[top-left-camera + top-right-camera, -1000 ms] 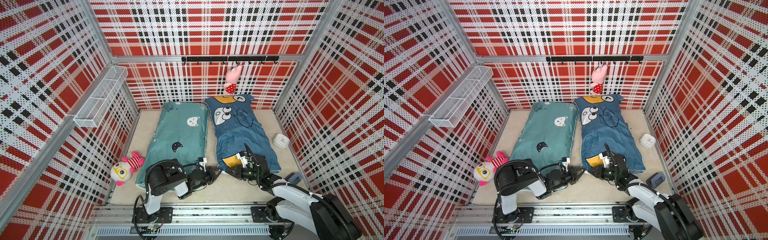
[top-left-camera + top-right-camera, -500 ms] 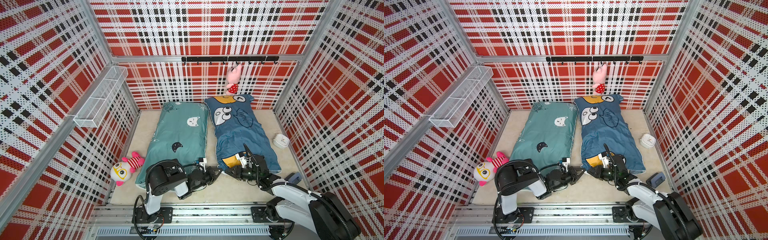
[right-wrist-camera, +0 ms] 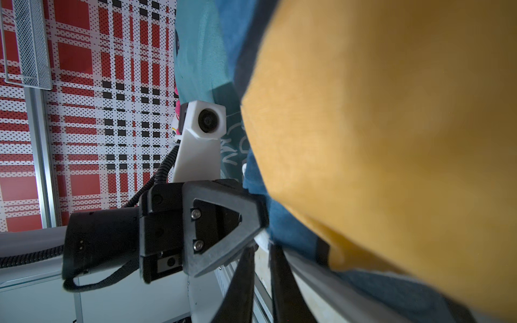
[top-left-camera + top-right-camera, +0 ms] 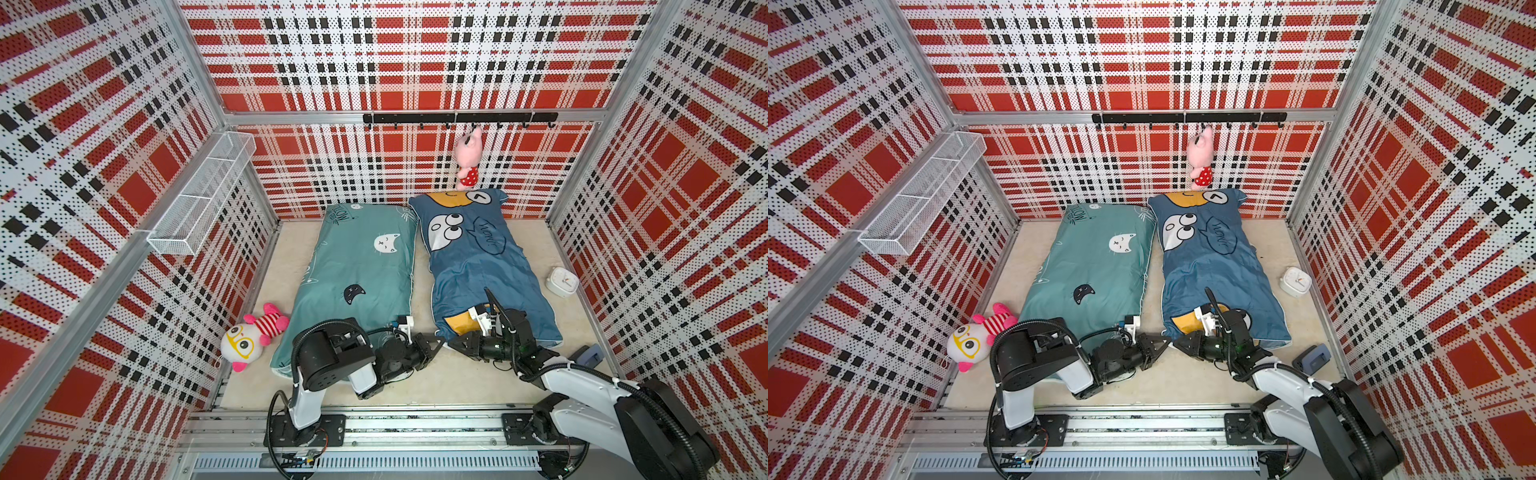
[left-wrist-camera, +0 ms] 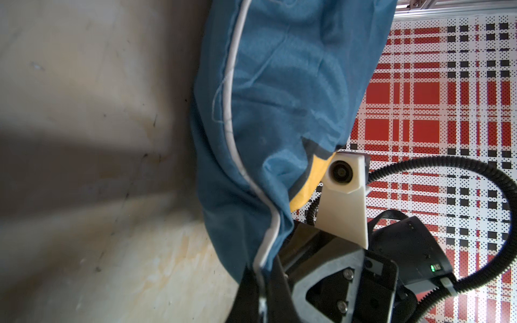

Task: Zip up pillowcases
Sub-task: Zip the zipper on the pillowcase.

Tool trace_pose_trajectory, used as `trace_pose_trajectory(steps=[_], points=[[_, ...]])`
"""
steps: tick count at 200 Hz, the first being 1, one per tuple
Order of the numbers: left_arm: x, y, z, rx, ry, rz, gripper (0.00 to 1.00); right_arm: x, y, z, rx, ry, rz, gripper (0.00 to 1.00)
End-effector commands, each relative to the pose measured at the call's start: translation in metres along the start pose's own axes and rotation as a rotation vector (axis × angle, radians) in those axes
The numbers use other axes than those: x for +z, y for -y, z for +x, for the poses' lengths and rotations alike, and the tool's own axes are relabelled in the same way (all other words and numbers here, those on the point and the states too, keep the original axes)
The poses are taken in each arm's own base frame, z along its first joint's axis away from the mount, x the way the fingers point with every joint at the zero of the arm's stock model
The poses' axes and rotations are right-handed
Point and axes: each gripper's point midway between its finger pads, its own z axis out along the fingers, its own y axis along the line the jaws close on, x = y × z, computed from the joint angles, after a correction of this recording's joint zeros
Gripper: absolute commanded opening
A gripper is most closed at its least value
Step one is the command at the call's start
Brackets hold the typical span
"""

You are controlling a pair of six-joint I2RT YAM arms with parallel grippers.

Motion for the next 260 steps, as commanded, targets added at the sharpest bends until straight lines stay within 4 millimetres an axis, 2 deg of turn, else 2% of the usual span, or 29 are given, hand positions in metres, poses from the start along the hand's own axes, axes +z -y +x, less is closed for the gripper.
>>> trace_pose_trajectory(steps=[1, 38, 128, 185, 260], points=[[0.003, 0.006, 0.004, 0.009, -0.01, 0.029, 0.0, 0.001, 0.001, -0.002, -0.009, 0.008, 0.016, 0.11], [0.002, 0.008, 0.002, 0.017, -0.001, 0.03, 0.0, 0.001, 0.005, -0.003, -0.01, 0.011, 0.044, 0.0], [-0.003, 0.009, -0.025, 0.065, 0.057, 0.005, 0.0, -0.018, 0.014, -0.014, -0.041, 0.057, 0.227, 0.0], [-0.007, 0.016, -0.049, 0.137, 0.111, -0.025, 0.0, -0.05, 0.037, -0.017, -0.035, 0.094, 0.482, 0.0], [-0.018, 0.029, -0.098, 0.229, 0.197, -0.061, 0.0, -0.1, 0.065, -0.028, 0.021, 0.213, 0.796, 0.0]])
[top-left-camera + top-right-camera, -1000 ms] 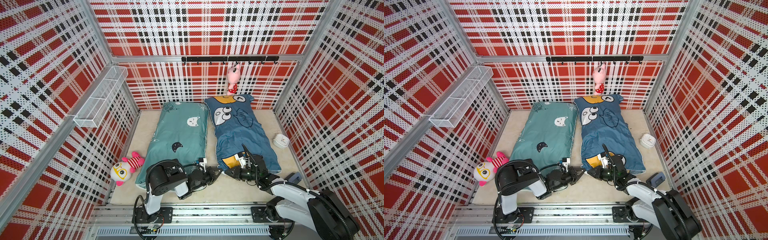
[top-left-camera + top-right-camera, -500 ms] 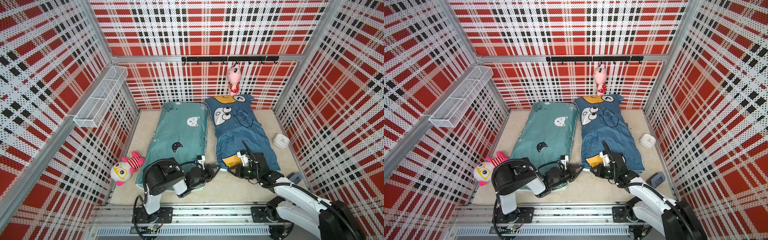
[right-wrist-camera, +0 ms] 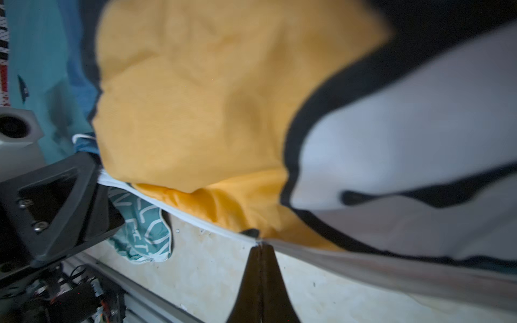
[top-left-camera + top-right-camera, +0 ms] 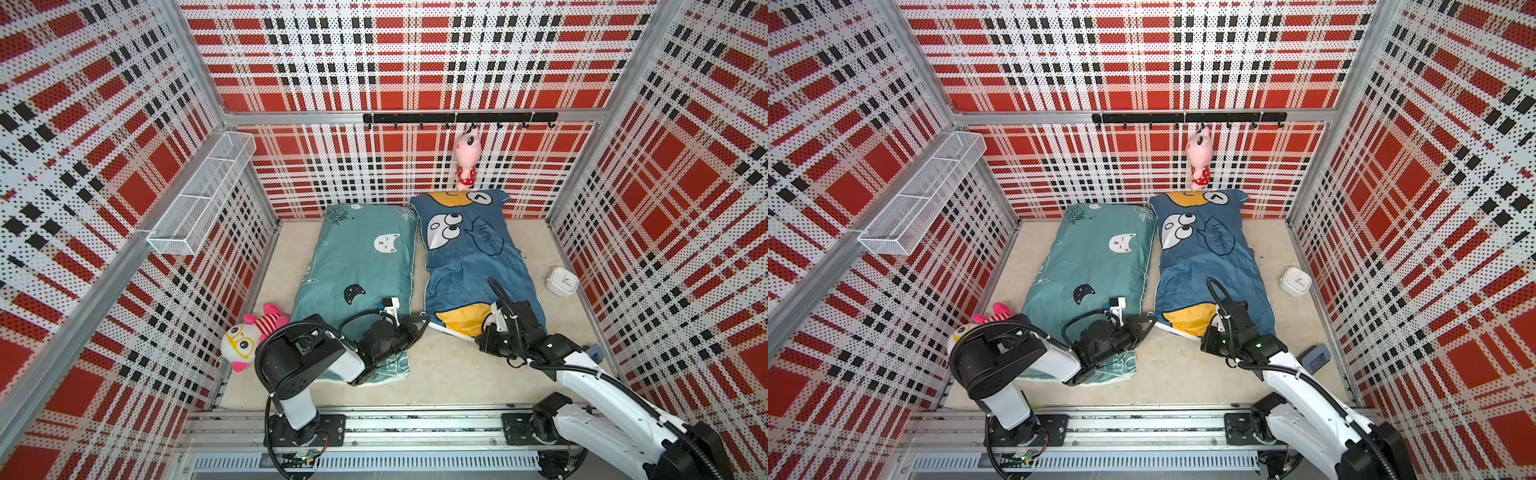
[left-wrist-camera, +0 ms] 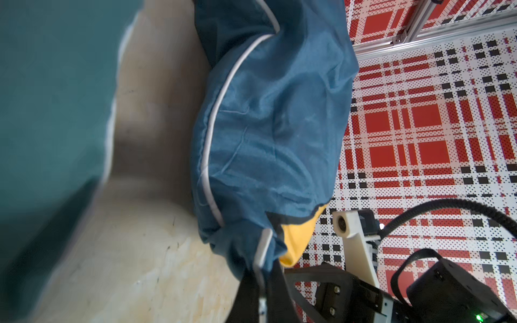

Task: Zip up pillowcases
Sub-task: Zip the zipper on the pillowcase.

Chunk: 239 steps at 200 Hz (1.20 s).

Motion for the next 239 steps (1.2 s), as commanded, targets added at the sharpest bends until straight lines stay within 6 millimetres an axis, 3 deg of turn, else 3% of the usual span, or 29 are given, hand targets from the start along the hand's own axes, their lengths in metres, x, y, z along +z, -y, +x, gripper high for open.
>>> trace_pose_trajectory(steps=[1, 63, 131, 239], points=[[0.001, 0.006, -0.023, 0.067, 0.044, -0.005, 0.0, -0.013, 0.033, -0.002, 0.03, 0.039, 0.189, 0.0], [0.002, 0.022, -0.066, 0.116, 0.102, 0.026, 0.0, -0.024, 0.067, 0.0, 0.107, 0.033, 0.386, 0.0], [-0.006, 0.039, -0.108, 0.197, 0.187, 0.014, 0.0, -0.032, 0.089, -0.007, 0.214, 0.088, 0.465, 0.0], [-0.026, 0.043, -0.148, 0.227, 0.268, 0.014, 0.0, -0.02, 0.12, 0.006, 0.262, 0.099, 0.583, 0.0]])
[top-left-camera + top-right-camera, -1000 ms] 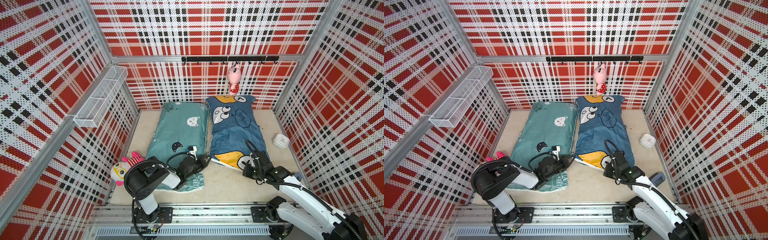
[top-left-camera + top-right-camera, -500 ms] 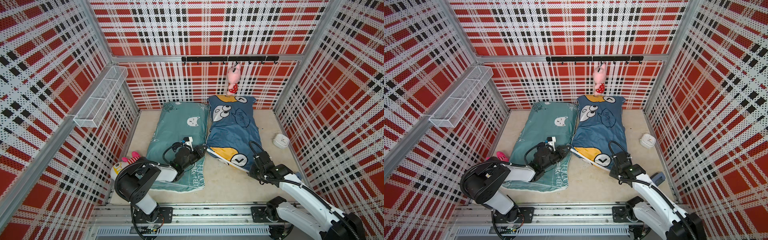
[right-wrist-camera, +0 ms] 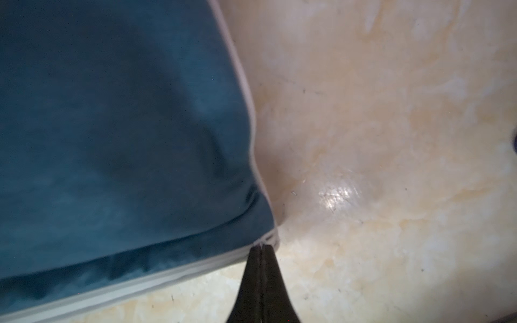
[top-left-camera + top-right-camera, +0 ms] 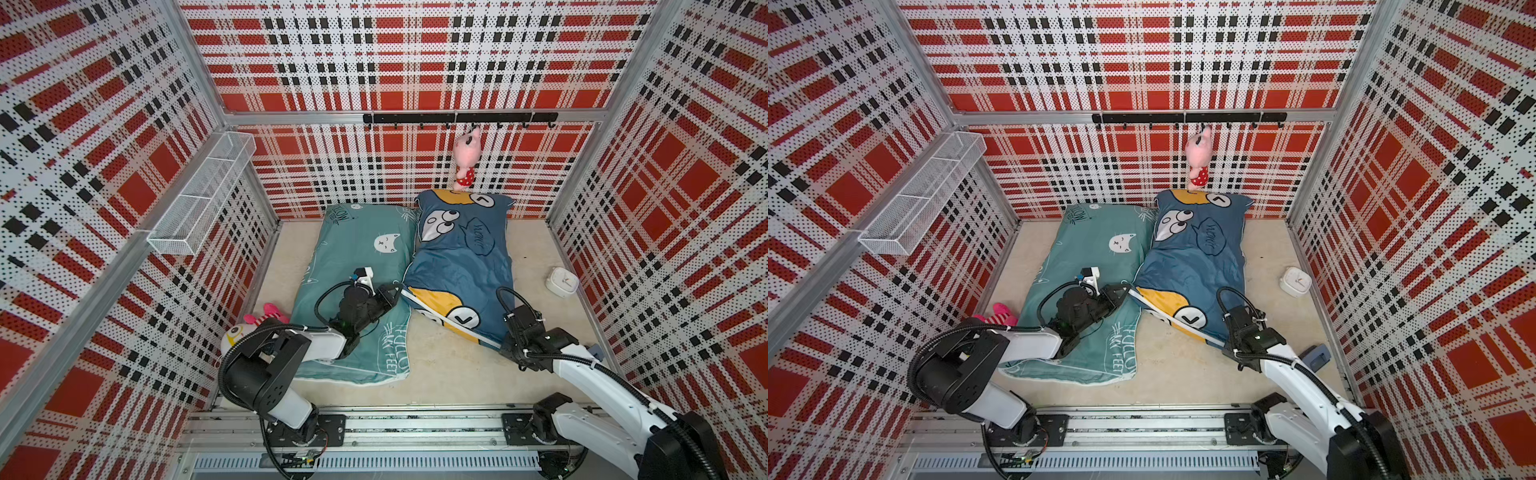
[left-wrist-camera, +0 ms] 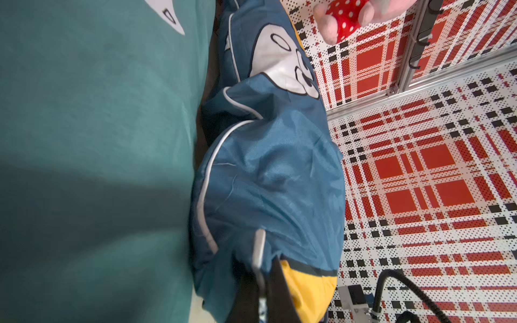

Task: Zip up pillowcases
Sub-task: Zip the zipper on the pillowcase, then place the pillowcase at the center of the board.

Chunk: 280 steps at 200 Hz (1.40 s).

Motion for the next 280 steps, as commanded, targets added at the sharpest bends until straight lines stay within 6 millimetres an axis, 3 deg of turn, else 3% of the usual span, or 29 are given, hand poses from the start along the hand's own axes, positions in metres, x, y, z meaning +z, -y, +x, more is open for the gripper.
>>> trace_pose_trajectory(steps=[1, 31, 67, 86, 95, 112, 139, 160, 184, 213, 245, 261, 280], points=[[-0.005, 0.021, -0.031, 0.046, 0.099, 0.057, 0.0, 0.004, 0.014, -0.001, 0.046, 0.031, 0.057, 0.0], [-0.004, 0.022, -0.024, 0.046, 0.081, 0.06, 0.0, 0.007, 0.014, -0.001, 0.04, 0.031, 0.061, 0.0], [0.001, 0.022, -0.01, 0.049, 0.052, 0.057, 0.0, -0.008, 0.002, -0.014, 0.023, 0.066, 0.006, 0.0], [0.004, 0.026, 0.001, 0.051, 0.025, 0.064, 0.0, -0.021, -0.007, -0.022, 0.02, 0.083, -0.042, 0.49], [0.005, 0.028, 0.008, 0.052, 0.011, 0.065, 0.0, -0.029, -0.011, -0.027, 0.015, 0.095, -0.06, 0.64], [0.007, 0.029, 0.019, 0.064, -0.014, 0.06, 0.0, -0.051, -0.02, -0.041, -0.008, 0.131, -0.096, 0.77], [0.006, 0.032, 0.038, 0.087, -0.05, 0.05, 0.0, -0.091, -0.042, -0.068, -0.052, 0.199, -0.165, 0.89], [0.003, 0.035, 0.054, 0.127, -0.075, 0.032, 0.0, -0.118, -0.08, -0.085, -0.133, 0.249, -0.226, 0.92], [-0.006, 0.031, 0.063, 0.234, -0.066, -0.037, 0.13, -0.143, -0.148, -0.097, -0.235, 0.334, -0.343, 0.92], [-0.021, 0.038, 0.072, 0.327, -0.074, -0.08, 0.44, -0.159, -0.244, -0.096, -0.316, 0.376, -0.565, 0.91], [-0.047, 0.038, 0.075, 0.369, -0.082, -0.123, 0.74, -0.147, -0.328, -0.079, -0.421, 0.327, -0.7, 0.9], [-0.064, 0.032, 0.067, 0.381, -0.066, -0.176, 0.83, -0.133, -0.352, -0.072, -0.44, 0.294, -0.734, 0.88], [-0.084, 0.023, 0.056, 0.391, -0.044, -0.247, 0.86, -0.11, -0.368, -0.063, -0.456, 0.252, -0.738, 0.85]])
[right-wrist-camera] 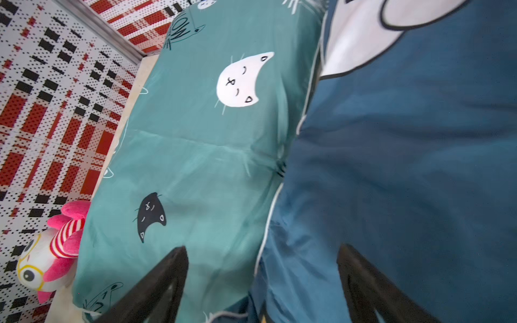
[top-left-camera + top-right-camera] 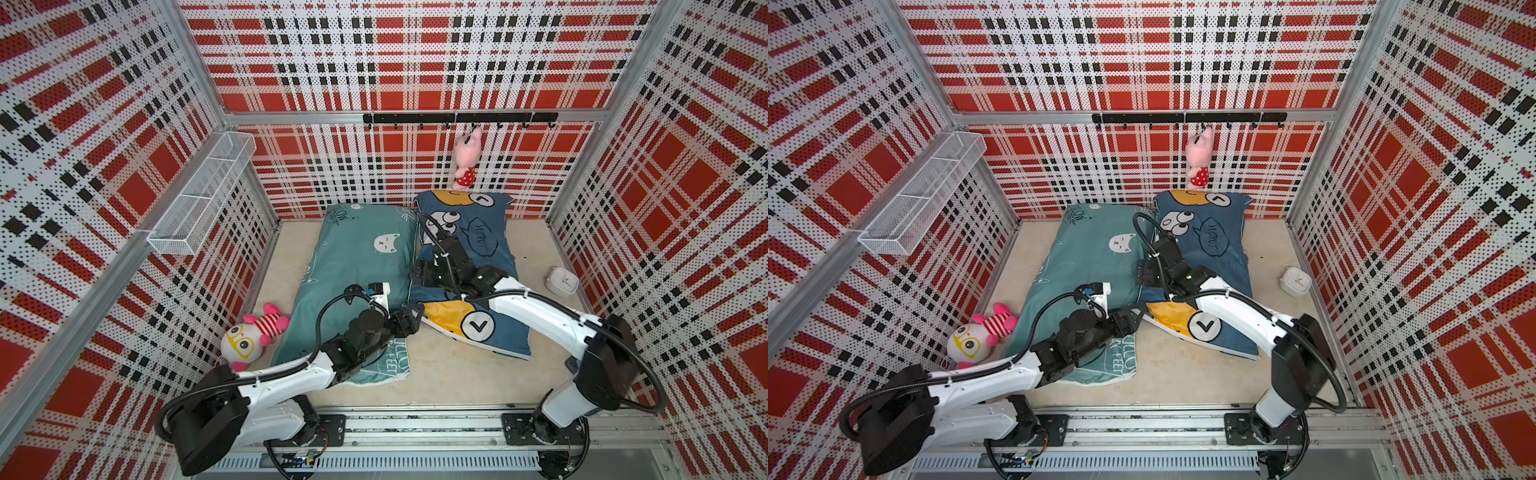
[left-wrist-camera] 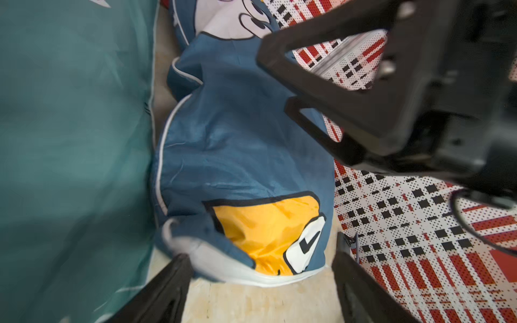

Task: Zip up pillowcases
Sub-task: Place the pillowcase at the center of the board.

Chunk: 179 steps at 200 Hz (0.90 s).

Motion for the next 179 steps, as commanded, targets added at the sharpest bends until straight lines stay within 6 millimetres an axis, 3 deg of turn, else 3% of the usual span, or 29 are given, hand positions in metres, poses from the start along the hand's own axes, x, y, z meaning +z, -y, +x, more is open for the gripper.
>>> trace_pose_trajectory(steps=[1, 36, 61, 81, 141, 153, 179], points=[[-0.022, -0.037, 0.004, 0.057, -0.015, -0.175, 0.86, 0.021, -0.025, -0.003, -0.014, 0.003, -0.104, 0.84], [-0.047, -0.056, -0.002, 0.023, -0.02, -0.239, 0.82, 0.059, -0.005, 0.029, 0.01, -0.087, -0.089, 0.67], [-0.054, -0.068, 0.004, -0.008, -0.055, -0.252, 0.76, 0.066, 0.02, 0.045, 0.031, -0.125, -0.056, 0.51], [-0.054, -0.073, 0.015, -0.017, -0.106, -0.256, 0.72, 0.067, 0.044, 0.059, 0.039, -0.162, -0.022, 0.48], [-0.044, -0.084, 0.043, -0.078, -0.224, -0.221, 0.57, 0.041, 0.128, 0.088, 0.052, -0.233, 0.138, 0.43], [-0.042, -0.089, 0.045, -0.102, -0.22, -0.219, 0.5, 0.03, 0.144, 0.091, 0.057, -0.238, 0.165, 0.43], [-0.034, -0.087, 0.044, -0.214, -0.192, -0.117, 0.4, 0.006, 0.164, 0.093, 0.072, -0.231, 0.171, 0.43]])
